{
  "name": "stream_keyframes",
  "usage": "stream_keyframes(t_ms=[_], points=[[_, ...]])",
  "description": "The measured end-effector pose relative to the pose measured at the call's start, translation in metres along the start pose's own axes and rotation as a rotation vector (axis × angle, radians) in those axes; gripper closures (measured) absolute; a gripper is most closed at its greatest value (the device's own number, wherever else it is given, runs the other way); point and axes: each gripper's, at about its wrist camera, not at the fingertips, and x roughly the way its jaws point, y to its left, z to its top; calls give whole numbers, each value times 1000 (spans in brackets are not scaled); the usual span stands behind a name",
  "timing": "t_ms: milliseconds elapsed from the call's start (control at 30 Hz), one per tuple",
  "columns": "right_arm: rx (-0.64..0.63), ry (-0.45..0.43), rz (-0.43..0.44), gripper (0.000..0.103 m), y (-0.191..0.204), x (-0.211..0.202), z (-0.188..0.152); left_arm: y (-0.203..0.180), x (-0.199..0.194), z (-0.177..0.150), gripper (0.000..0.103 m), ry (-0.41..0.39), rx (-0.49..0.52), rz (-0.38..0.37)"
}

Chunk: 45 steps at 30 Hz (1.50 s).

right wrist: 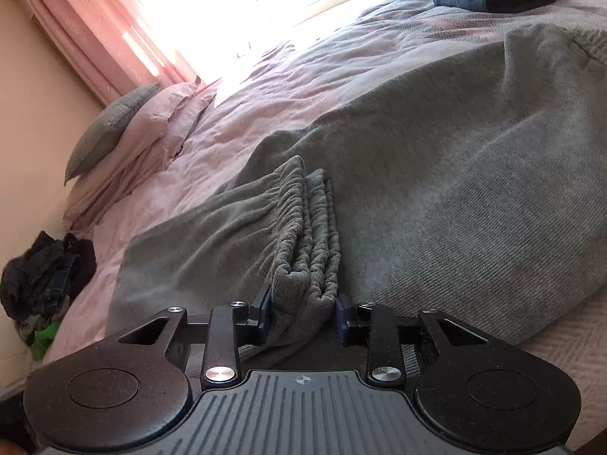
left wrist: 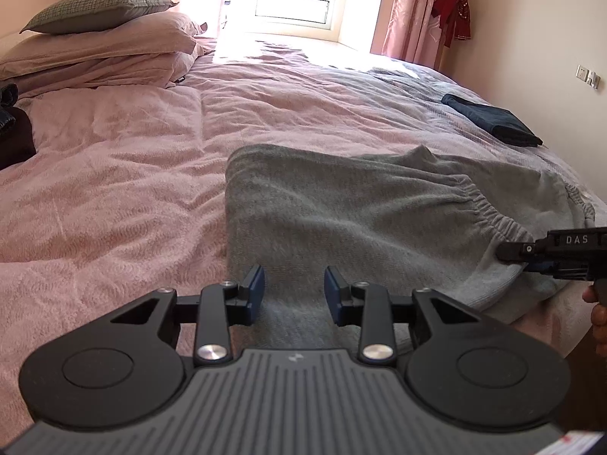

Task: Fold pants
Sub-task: 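Lift the waistband with the right gripper, fold it over, and release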

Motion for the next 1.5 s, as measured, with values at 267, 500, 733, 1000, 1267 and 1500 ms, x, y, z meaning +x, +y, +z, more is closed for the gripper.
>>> stream_keyframes(t_ms=[267,500,733,1000,1267,1500], points=[[-533,-194,-313,42,79,-5,4,1,24,54,74,-47,59,62],[-535,-188,-169,90,92,33,30,-11,82,77,74,-40,52,48],[-558,-102,-194,98,57,94,32,6,132,60,76,49,-10,64],[-471,-209,-143,97,51,-20,-6,-16,26,32,79,-36,20,84],[-427,-65,-150,97,38,-12,-31,-34,9,-14,79,46,24,145],[-317,-88,-157,46,17,-64,-37,-46,-25,-21,69,25,9,99]])
